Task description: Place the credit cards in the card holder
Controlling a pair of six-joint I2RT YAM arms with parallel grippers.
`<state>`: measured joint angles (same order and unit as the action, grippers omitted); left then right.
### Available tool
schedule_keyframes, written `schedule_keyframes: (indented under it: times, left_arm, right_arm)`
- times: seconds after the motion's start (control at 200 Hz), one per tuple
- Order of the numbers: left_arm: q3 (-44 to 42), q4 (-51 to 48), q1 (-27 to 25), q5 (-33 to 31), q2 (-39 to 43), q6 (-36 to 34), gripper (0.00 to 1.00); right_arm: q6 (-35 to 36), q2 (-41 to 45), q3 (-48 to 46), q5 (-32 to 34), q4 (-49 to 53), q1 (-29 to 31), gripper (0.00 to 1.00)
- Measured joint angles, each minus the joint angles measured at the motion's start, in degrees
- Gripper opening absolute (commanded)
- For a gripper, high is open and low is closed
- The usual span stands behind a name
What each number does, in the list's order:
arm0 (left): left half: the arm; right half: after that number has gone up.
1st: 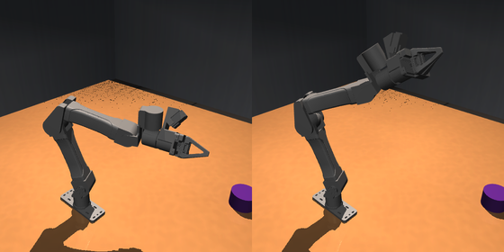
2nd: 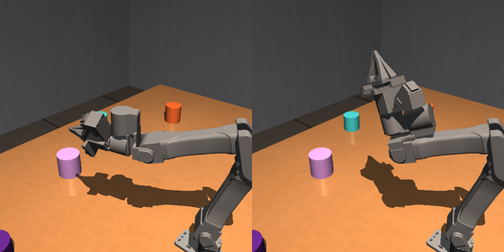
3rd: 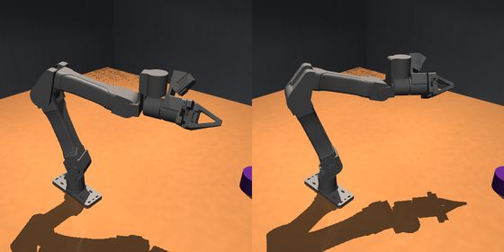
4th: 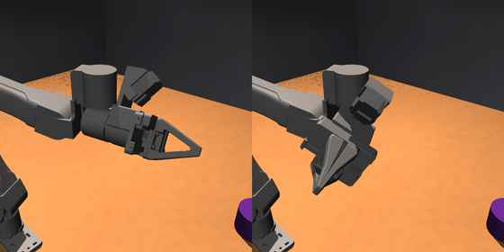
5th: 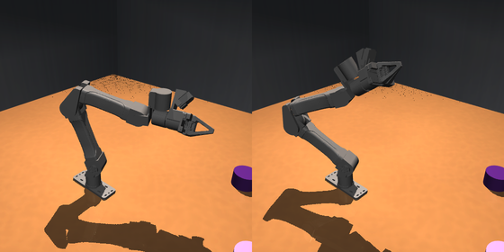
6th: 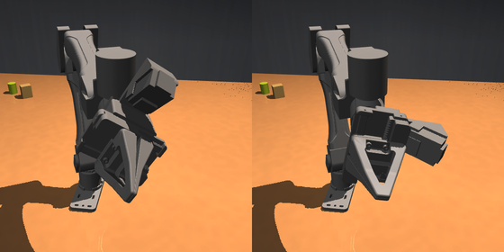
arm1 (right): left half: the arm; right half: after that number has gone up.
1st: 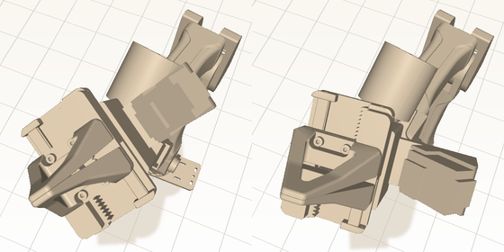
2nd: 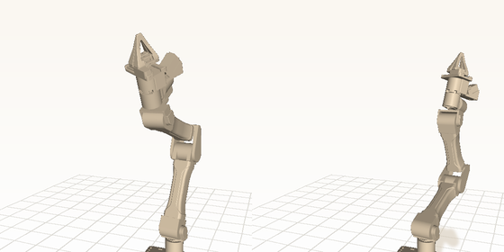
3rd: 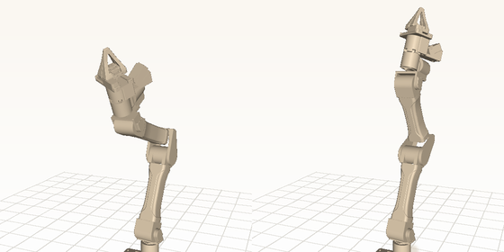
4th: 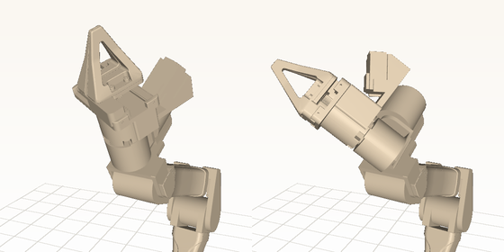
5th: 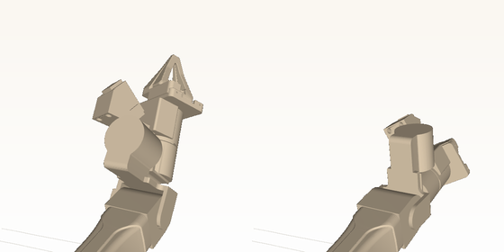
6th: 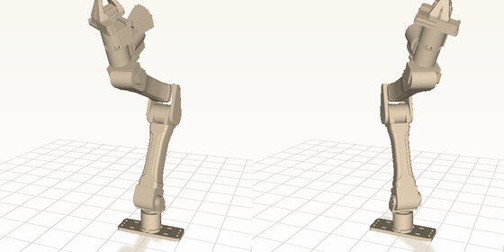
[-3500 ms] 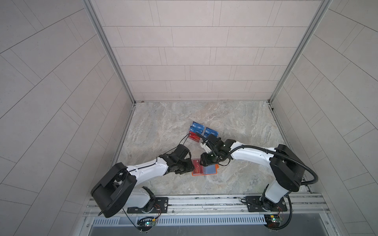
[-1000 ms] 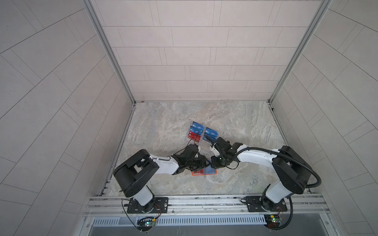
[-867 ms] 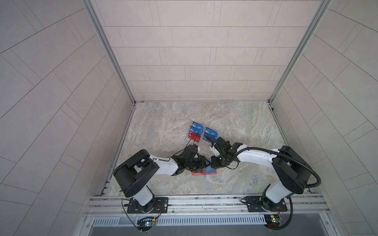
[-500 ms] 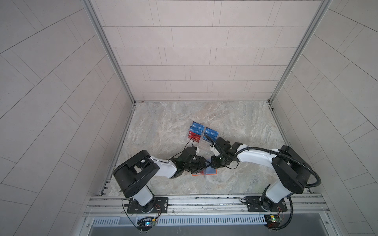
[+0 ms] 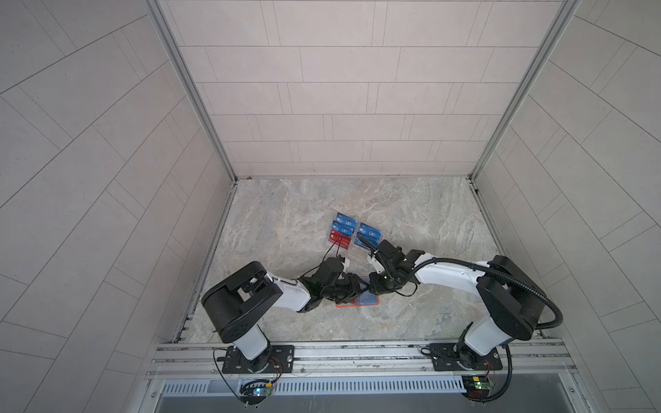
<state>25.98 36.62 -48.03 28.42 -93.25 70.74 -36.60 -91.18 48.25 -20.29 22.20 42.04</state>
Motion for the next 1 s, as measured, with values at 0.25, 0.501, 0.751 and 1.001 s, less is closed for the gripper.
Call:
schedule_keyframes:
  times: [0.25, 0.501, 0.751, 1.001]
  left_arm:
    - [0.0, 0.48, 0.02, -0.66, -1.07, 0.37, 0.35]
    - [0.2, 2.16, 0.09, -0.33, -2.8, 0.31, 0.32]
    - [0.74, 3.41, 0.63, 0.35, -5.11, 0.2, 0.11]
    - [0.76, 3.3, 1.11, 1.03, -5.16, -0.28, 0.06]
  right_arm:
    - [-0.5, 3.3, -1.31, 1.55, 0.09, -0.35, 0.26]
    - [-0.98, 4.0, -1.88, 1.97, 0.04, -0.48, 0.26]
    - [-1.16, 4.0, -1.88, 1.99, 0.09, -0.48, 0.26]
    - [-1.44, 4.11, -1.88, 2.16, 0.09, -0.85, 0.26]
